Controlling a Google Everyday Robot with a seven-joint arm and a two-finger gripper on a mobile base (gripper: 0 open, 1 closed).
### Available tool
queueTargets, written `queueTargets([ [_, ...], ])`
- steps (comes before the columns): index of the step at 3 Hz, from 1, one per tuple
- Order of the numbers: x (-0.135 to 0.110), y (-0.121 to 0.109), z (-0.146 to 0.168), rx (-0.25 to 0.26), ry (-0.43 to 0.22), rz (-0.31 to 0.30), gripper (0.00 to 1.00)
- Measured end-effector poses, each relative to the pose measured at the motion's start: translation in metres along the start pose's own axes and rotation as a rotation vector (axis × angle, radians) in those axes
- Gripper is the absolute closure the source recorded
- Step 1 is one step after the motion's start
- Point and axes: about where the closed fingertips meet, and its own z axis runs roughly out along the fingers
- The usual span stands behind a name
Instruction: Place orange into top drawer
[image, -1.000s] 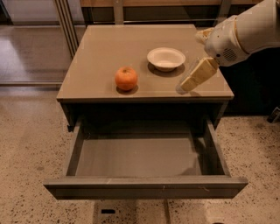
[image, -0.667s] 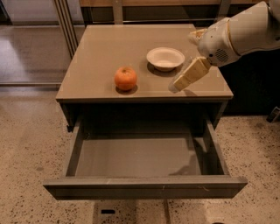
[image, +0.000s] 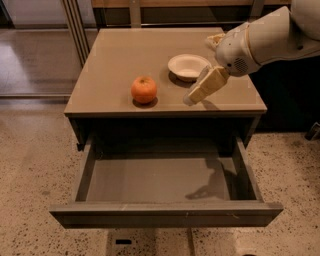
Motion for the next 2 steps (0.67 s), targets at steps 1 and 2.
queueTargets([
  [1,-0.015,-0.009,0.026,-0.003,-0.045,-0.033,0.00],
  [2,-0.028,-0.018,0.054,-0.023,-0.073,-0.059,0.00],
])
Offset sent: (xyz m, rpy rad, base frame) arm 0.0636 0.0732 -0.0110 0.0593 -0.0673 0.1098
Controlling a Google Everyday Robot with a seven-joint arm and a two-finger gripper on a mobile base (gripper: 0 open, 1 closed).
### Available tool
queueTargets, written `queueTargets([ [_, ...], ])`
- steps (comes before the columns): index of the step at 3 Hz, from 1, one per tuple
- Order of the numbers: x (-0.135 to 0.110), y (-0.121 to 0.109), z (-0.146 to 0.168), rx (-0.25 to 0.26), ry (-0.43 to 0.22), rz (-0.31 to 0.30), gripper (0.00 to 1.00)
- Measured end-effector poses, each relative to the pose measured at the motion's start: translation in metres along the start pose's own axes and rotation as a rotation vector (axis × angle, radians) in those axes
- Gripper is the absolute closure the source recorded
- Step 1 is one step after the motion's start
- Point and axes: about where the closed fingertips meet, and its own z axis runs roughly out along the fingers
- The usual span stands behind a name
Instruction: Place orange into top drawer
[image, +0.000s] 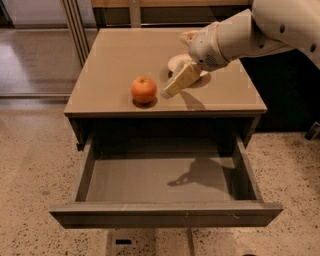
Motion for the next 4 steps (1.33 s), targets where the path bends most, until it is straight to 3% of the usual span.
queueTargets([
  [2,-0.004,-0.005,0.058,-0.072,-0.010,-0.006,0.00],
  [4,0.005,0.008,0.100,-0.146,0.030,-0.008,0.00],
])
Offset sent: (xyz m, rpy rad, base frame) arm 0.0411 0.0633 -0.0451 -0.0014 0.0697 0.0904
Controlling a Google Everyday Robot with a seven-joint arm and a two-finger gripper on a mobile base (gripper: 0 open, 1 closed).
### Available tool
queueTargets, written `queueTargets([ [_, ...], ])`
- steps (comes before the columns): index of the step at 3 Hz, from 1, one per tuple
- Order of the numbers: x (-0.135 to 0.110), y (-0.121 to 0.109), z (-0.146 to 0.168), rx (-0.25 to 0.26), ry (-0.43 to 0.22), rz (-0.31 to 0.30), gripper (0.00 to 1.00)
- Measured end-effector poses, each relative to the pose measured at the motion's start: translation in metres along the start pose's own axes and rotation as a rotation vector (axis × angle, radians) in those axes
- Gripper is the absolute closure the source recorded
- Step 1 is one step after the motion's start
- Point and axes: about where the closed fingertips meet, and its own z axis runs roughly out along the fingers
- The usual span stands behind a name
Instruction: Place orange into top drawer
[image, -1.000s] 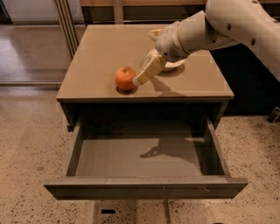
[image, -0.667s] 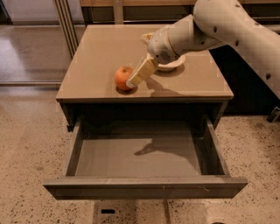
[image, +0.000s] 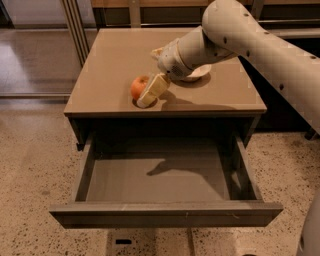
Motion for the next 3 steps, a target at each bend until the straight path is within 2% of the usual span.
queueTargets([
  [2,0.009,0.000,0.031,-0.050,0.042,0.010,0.00],
  [3,0.021,-0.002,0.049,-0.080,0.083,0.019,0.23],
])
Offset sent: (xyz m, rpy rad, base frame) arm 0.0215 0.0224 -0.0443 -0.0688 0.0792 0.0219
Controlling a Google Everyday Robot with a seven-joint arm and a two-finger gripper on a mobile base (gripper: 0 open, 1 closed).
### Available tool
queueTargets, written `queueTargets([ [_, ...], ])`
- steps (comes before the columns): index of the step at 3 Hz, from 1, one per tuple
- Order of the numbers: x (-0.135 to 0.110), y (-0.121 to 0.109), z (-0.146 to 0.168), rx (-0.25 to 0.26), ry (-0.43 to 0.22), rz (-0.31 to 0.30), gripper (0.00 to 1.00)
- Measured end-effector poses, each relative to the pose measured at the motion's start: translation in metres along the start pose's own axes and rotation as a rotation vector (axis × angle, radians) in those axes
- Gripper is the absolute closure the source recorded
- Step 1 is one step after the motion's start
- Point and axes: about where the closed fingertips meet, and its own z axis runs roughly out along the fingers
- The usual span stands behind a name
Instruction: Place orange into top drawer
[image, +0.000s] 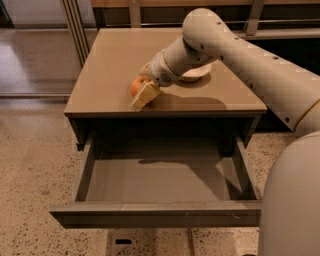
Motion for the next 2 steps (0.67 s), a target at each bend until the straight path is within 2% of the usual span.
queueTargets([
  [1,0.0000,0.0000,0.0000,0.000,0.000,0.000,0.55],
  [2,0.0000,0.0001,0.0000,0.000,0.000,0.000,0.78],
])
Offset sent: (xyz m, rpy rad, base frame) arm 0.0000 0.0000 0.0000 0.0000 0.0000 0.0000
